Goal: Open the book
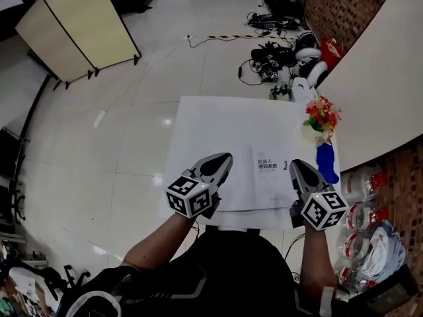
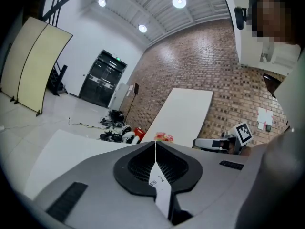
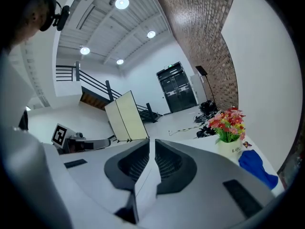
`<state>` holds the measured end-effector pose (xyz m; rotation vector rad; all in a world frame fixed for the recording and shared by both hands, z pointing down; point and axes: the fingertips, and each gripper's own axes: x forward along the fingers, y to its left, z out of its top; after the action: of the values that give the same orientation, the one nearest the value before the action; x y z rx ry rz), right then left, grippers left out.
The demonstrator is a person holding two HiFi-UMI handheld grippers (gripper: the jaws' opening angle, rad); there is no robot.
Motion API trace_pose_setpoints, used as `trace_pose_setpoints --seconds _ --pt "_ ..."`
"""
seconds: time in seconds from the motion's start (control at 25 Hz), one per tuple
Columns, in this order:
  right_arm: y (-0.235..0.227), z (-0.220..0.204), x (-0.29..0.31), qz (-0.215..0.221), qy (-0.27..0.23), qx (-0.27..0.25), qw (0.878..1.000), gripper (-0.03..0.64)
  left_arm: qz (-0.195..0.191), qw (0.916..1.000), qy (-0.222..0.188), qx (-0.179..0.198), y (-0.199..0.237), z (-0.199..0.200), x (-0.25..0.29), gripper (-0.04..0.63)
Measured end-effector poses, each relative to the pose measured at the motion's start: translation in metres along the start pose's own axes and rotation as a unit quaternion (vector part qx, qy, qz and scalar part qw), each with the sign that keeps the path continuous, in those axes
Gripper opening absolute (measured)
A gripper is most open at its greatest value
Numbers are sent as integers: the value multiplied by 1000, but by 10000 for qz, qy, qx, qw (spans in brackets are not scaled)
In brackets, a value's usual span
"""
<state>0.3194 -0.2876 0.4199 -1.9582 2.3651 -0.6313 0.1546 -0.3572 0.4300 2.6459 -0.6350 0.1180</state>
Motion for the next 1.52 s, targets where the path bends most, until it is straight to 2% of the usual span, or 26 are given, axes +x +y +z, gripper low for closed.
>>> trace_pose_setpoints --seconds 0.16,0.32,0.48,0.72,0.84,1.04,1.16,1.28,1.4,1.52 --pt "-6 7 -7 5 -66 13 10000 18 -15 10000 -41 30 -10 5 5 9" --pt "-13 11 -6 1 -79 264 9996 17 -142 9992 -228 297 -23 18 8 9" --pt "-16 14 -9 142 -95 79 9998 17 -144 9987 -272 410 -27 15 14 9" --pt "-19 25 -24 99 22 -268 9996 17 255 9983 -339 390 -31 24 6 9" --pt "-18 31 -32 310 -15 -474 9984 17 453 9976 -382 349 -34 20 -5 9" --pt "-14 29 -47 539 -69 -457 9975 17 656 9955 -530 432 -56 24 -29 8" --pt "0 23 -55 600 -169 -478 9969 17 580 9955 -492 567 -71 20 -47 6" --pt "24 11 -71 578 -177 -578 9965 17 559 9953 -615 491 -77 15 -75 6" --pt "55 0 -91 409 -215 -587 9972 17 494 9947 -782 454 -81 8 -111 6" --pt "88 -18 -113 148 -228 -540 9982 17 332 9955 -746 490 -86 -6 -147 6"
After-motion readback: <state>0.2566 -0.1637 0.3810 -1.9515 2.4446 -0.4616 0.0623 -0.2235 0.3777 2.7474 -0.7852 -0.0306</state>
